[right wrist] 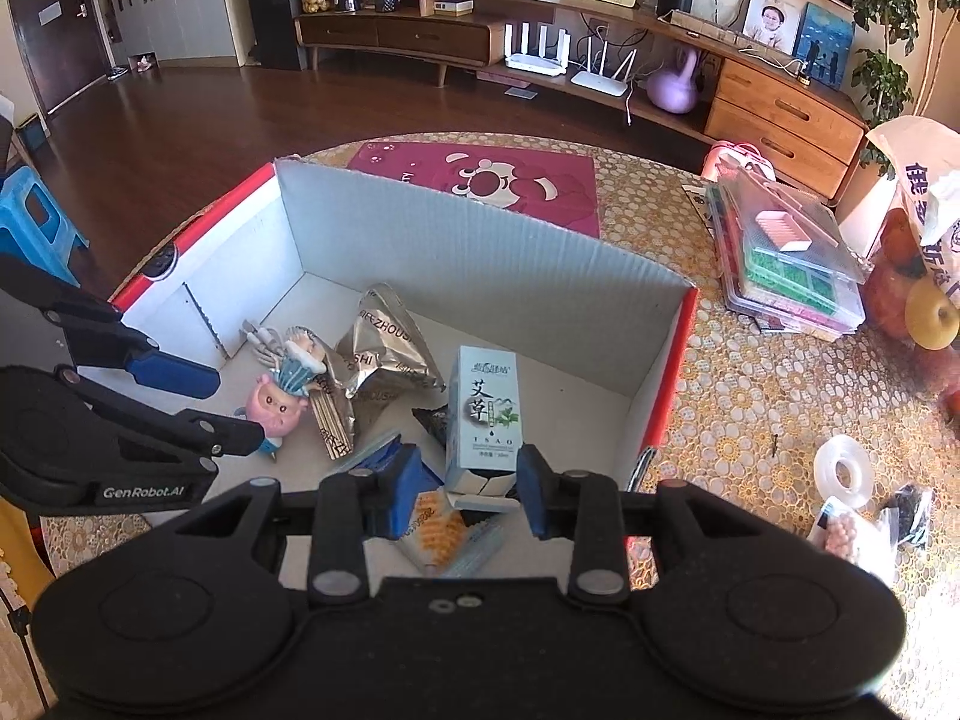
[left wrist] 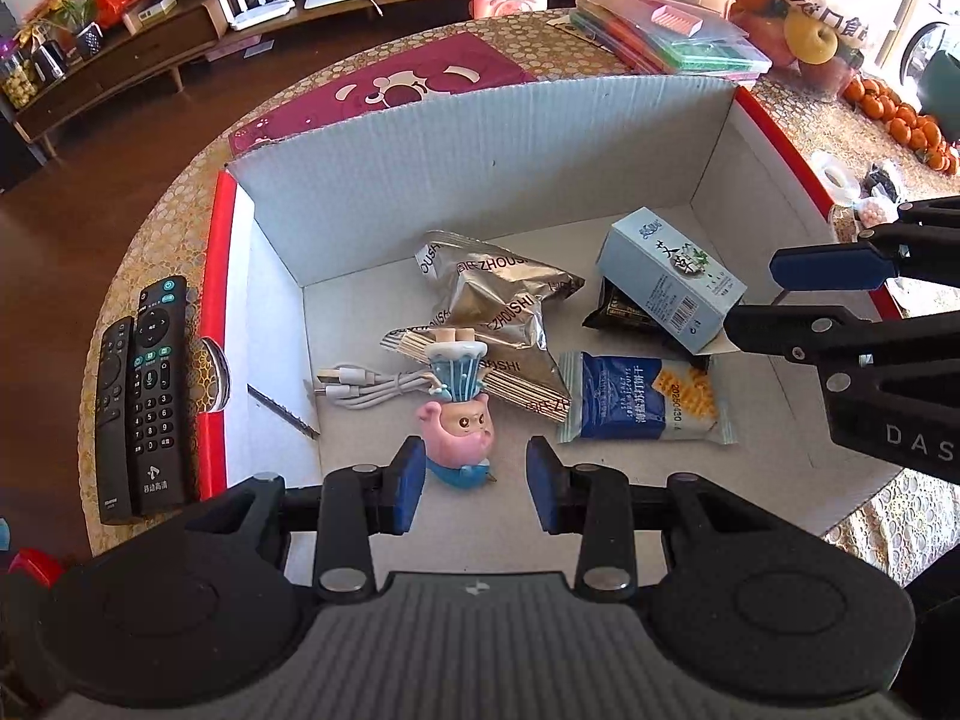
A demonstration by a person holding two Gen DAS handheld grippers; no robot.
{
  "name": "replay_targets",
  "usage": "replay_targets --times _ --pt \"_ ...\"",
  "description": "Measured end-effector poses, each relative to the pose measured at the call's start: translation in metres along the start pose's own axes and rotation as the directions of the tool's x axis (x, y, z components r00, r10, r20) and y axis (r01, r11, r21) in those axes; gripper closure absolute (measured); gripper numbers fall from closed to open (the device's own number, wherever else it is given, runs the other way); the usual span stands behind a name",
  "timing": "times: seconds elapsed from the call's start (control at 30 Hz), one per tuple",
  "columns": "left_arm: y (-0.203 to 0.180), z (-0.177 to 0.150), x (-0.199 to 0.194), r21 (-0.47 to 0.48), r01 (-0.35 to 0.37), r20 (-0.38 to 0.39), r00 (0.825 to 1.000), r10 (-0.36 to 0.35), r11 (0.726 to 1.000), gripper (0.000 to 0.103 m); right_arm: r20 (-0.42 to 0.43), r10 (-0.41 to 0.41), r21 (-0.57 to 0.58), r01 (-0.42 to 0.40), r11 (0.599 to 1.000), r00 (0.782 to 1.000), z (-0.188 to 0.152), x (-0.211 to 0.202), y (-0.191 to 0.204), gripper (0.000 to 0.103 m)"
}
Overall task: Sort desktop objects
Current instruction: 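Open the right tool releasing the white box while the left tool releases the pig toy, then withdraw both open tools up and away from the red box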
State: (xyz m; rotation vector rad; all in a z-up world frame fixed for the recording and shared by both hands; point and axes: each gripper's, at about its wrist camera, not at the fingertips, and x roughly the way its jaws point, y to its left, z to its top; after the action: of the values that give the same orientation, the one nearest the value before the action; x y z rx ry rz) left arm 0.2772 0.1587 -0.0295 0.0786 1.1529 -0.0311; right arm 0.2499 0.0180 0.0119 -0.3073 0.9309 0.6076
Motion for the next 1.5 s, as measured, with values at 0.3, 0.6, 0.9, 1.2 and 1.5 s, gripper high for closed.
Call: replay_targets --times 0.3,0.6,0.9,1.2,1.5 --pt "-0.01 -0.008 -0.022 0.013 0.003 0.025 1.0 -0.004 1.0 0.068 0.026 0.002 -0.008 -0.002 1.0 1.0 -0.008 -0.025 0.003 0.064" --pt "-0.018 -0.015 -0.039 0.017 0.005 0.041 0.999 -0.006 1.0 0.067 0.054 0.005 -0.018 -0.004 1.0 0.999 -0.019 -0.048 0.005 0.052" --pt "-0.028 -0.022 -0.054 0.017 -0.003 0.062 0.998 0.002 1.0 0.048 0.072 0.018 -0.026 -0.016 1.0 0.997 -0.031 -0.067 0.004 0.051" --pt "-0.031 -0.027 -0.064 -0.013 -0.019 0.082 0.996 0.02 1.0 0.041 0.104 0.039 -0.041 -0.035 0.999 0.994 -0.045 -0.087 0.002 0.036" --pt "-0.042 -0.034 -0.071 -0.017 -0.009 0.099 0.995 0.01 1.0 0.029 0.127 0.032 -0.01 -0.031 0.999 0.991 -0.061 -0.102 -0.008 0.027"
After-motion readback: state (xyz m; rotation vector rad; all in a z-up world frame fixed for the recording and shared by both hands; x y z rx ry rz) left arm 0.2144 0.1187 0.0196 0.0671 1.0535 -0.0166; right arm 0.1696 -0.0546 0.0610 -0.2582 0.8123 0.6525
